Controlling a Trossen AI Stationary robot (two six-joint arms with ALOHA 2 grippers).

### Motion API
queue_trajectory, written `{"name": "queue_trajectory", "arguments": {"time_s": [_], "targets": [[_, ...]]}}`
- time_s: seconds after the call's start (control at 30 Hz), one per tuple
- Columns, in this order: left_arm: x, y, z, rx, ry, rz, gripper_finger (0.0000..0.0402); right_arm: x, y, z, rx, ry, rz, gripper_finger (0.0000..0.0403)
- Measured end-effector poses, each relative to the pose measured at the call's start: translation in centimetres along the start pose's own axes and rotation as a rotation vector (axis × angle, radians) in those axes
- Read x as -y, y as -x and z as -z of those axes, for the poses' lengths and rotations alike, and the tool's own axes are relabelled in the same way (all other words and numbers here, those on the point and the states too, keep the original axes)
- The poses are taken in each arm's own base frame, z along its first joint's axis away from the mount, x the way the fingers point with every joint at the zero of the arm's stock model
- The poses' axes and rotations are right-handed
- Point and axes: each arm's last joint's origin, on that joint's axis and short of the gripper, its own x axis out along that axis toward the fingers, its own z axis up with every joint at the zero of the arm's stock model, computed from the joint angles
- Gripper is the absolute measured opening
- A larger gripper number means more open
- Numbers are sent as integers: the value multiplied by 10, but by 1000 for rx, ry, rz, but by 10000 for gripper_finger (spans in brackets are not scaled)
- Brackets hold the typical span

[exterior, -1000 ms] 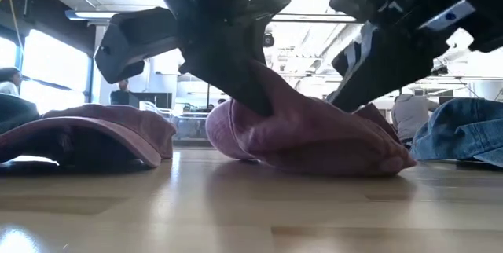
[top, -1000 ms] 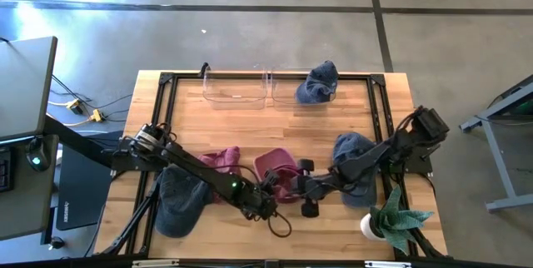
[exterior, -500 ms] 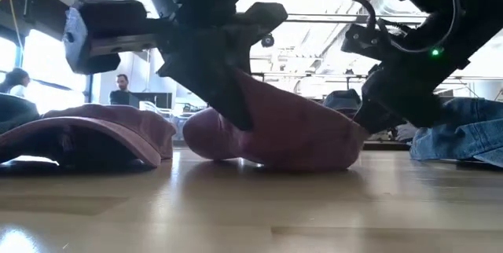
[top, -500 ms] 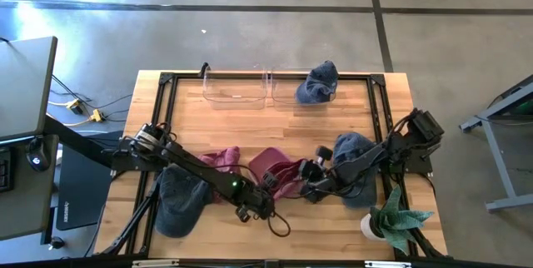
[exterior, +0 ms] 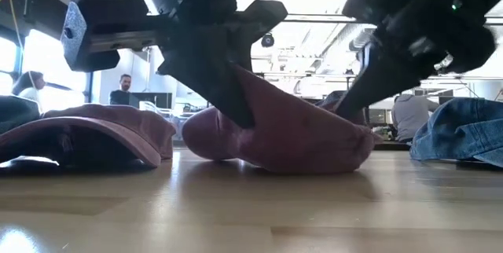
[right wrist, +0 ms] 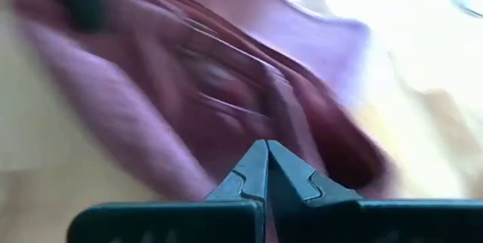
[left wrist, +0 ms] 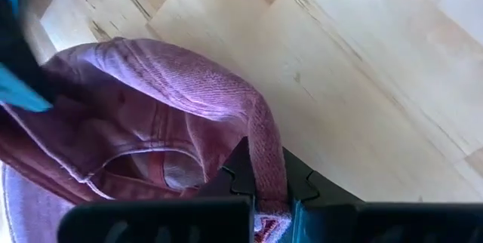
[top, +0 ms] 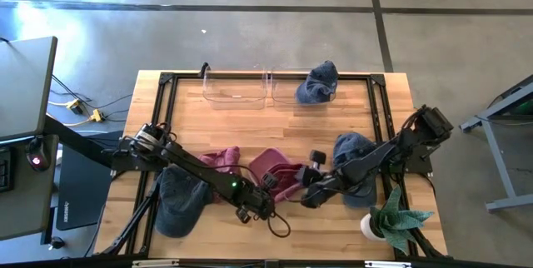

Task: Pick & Place hat
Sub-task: Put the right red cap into the left transparent bin

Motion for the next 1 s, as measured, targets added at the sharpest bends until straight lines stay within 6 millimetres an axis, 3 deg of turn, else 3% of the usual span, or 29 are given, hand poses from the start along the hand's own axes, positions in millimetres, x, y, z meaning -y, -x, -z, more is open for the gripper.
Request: {"name": "queue_trajectory", "arguments": {"time_s": [0.1,0.27,0.47,0.63,0.8,0.87,1.0], "targets": [[0,0,-1,11,14,-5,5,-7,-8,-2,17,22,-101,0],[-6,2,-2,12,89,6,17,-8,-32,7,-23,31,-124,0],[-23,11,-4,-9,137,123,109,-10,-50,14,-21,7,-115,0],[-29,38,-12,-128,145,114,170,-9,-48,12,-16,-11,-109,0],[-20,53,-4,-273,199,87,175,-12,-39,11,-3,-10,-90,0],[-16,52,4,-317,238,50,171,-12,-32,9,14,-12,-74,0],[2,31,28,-431,244,-81,159,-12,-12,-1,80,-22,-44,0]]}}
